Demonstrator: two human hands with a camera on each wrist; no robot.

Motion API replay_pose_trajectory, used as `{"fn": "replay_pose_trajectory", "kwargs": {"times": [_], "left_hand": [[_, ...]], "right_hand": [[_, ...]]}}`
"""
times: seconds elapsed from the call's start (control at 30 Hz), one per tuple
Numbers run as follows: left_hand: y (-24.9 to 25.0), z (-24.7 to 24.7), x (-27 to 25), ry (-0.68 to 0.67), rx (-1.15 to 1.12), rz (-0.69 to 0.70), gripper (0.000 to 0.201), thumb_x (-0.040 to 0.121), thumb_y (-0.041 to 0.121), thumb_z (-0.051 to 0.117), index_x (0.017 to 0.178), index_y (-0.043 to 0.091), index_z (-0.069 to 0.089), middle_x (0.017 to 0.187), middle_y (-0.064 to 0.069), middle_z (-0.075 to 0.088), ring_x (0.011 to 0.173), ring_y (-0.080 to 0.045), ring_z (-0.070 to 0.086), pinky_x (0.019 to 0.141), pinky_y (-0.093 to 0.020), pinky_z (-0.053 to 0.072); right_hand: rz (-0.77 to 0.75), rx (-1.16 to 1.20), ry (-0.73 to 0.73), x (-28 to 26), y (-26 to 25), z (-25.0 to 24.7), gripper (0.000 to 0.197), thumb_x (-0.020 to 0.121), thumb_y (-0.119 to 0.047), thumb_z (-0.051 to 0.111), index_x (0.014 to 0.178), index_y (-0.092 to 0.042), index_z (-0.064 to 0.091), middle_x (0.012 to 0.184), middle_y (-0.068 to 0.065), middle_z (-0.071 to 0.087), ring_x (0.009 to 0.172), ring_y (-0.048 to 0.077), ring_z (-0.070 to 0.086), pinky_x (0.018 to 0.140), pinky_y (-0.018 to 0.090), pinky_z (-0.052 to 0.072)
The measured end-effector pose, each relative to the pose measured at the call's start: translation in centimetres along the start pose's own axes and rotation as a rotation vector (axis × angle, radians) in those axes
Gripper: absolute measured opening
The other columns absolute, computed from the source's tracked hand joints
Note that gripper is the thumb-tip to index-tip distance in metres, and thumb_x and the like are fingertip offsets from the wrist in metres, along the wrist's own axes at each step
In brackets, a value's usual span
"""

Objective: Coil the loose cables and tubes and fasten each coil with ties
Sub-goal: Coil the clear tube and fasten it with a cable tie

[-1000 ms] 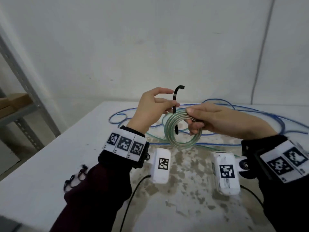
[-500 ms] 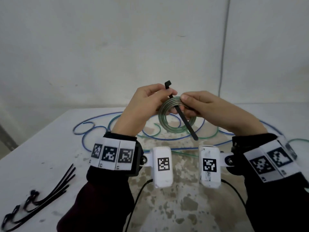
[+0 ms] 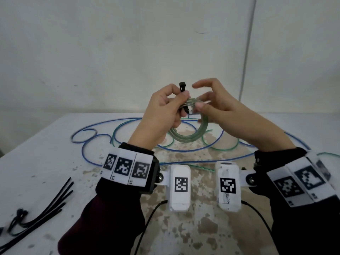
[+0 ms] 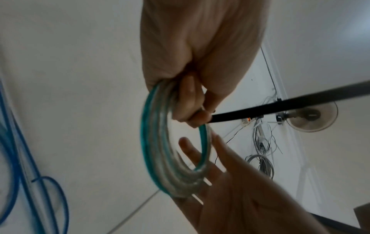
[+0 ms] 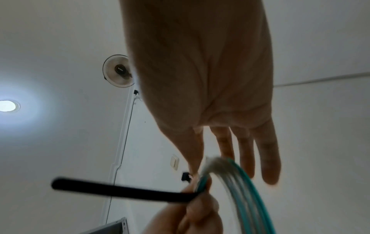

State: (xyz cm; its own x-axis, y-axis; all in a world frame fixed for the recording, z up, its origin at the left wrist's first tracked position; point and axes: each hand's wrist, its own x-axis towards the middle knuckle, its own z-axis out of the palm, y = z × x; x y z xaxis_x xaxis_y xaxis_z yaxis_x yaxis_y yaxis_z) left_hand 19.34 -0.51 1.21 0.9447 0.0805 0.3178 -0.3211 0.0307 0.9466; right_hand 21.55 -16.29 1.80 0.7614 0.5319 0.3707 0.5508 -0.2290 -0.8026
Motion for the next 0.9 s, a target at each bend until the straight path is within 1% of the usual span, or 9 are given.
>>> {"fn": "replay_pose_trajectory", "kwargs": {"times": [0.1,0.2,0.27,0.33,0.47,0.53,0.63,0.73,0.9], "left_hand": [[0.1,-0.7,0.1,0.059,-0.008,0.005,0.027,0.096,0.012,0.055,0.071,0.015,0.044,0.053,-0.003,0.046,0.048,-0.016,0.029,0.036,-0.015,0.021],[0.0,-0.6,0.1,0.039,0.001,0.037,0.022,0.096,0.010,0.053,0.076,0.013,0.046,0.041,0.007,0.044,0.036,-0.007,0.028,0.037,-0.016,0.020],[0.0,-0.5,0.0,0.034,0.008,0.053,0.016,0.096,0.008,0.051,0.080,0.009,0.051,0.042,0.006,0.048,0.033,-0.005,0.027,0.036,-0.016,0.020],[0.1,-0.6,0.0,0.046,0.020,0.071,0.017,0.097,0.010,0.051,0.081,0.007,0.056,0.046,0.002,0.055,0.031,-0.003,0.032,0.035,-0.015,0.021],[0.3,-1.0,0.0,0.067,0.083,0.108,0.020,0.099,0.014,0.047,0.102,0.003,0.064,0.056,-0.007,0.060,0.030,-0.003,0.035,0.035,-0.015,0.024],[0.2,-0.9,0.0,0.064,0.135,0.124,0.022,0.100,0.014,0.045,0.106,0.007,0.065,0.056,-0.007,0.059,0.030,-0.003,0.033,0.036,-0.016,0.024],[0.2,-0.7,-0.1,0.052,0.169,0.129,0.025,0.101,0.009,0.040,0.111,0.009,0.064,0.050,0.004,0.057,0.031,-0.001,0.040,0.036,-0.015,0.027],[0.3,-0.7,-0.2,0.031,0.209,0.149,0.029,0.102,0.006,0.036,0.117,0.007,0.061,0.046,0.009,0.056,0.033,0.000,0.043,0.039,-0.009,0.031],[0.1,-0.7,-0.1,0.044,0.286,0.226,0.029,0.102,0.009,0.036,0.111,0.012,0.064,0.058,-0.003,0.060,0.034,-0.002,0.044,0.044,-0.017,0.031]], "right_hand": [[-0.143,-0.154,-0.014,-0.4,-0.7,-0.9,0.041,0.080,-0.036,0.070,0.118,-0.040,0.057,0.120,-0.005,0.050,0.118,0.004,0.048,0.098,0.034,0.046],[-0.215,-0.183,-0.001,-0.2,-1.6,0.3,0.018,0.078,-0.040,0.068,0.093,-0.050,0.066,0.113,-0.011,0.052,0.114,0.005,0.050,0.095,0.021,0.039],[-0.252,-0.165,0.088,0.2,-1.6,1.1,0.010,0.085,-0.036,0.062,0.085,-0.040,0.071,0.106,-0.007,0.058,0.103,0.006,0.057,0.090,0.021,0.041],[-0.251,-0.123,0.151,0.5,-1.5,1.4,0.021,0.095,-0.027,0.055,0.087,-0.023,0.073,0.096,-0.001,0.062,0.089,0.002,0.059,0.081,0.017,0.043],[-0.067,-0.017,0.206,0.6,-1.2,1.6,0.040,0.101,-0.026,0.043,0.070,-0.013,0.065,0.071,0.001,0.057,0.068,0.005,0.050,0.072,0.020,0.041],[-0.008,0.000,0.178,0.6,-1.3,2.0,0.044,0.101,-0.026,0.042,0.062,-0.013,0.057,0.065,0.001,0.052,0.066,0.013,0.044,0.070,0.027,0.038],[0.011,0.035,0.105,0.6,-1.6,2.4,0.045,0.101,-0.021,0.041,0.057,-0.013,0.048,0.055,-0.011,0.050,0.064,0.015,0.037,0.064,0.025,0.033],[0.023,0.070,0.100,0.5,-1.8,2.4,0.045,0.101,-0.019,0.041,0.056,-0.013,0.045,0.051,-0.014,0.051,0.063,0.012,0.038,0.061,0.023,0.034],[0.044,0.126,0.157,0.6,-1.7,2.3,0.044,0.100,-0.020,0.042,0.056,-0.014,0.045,0.057,-0.007,0.051,0.067,0.016,0.040,0.070,0.028,0.038]]}}
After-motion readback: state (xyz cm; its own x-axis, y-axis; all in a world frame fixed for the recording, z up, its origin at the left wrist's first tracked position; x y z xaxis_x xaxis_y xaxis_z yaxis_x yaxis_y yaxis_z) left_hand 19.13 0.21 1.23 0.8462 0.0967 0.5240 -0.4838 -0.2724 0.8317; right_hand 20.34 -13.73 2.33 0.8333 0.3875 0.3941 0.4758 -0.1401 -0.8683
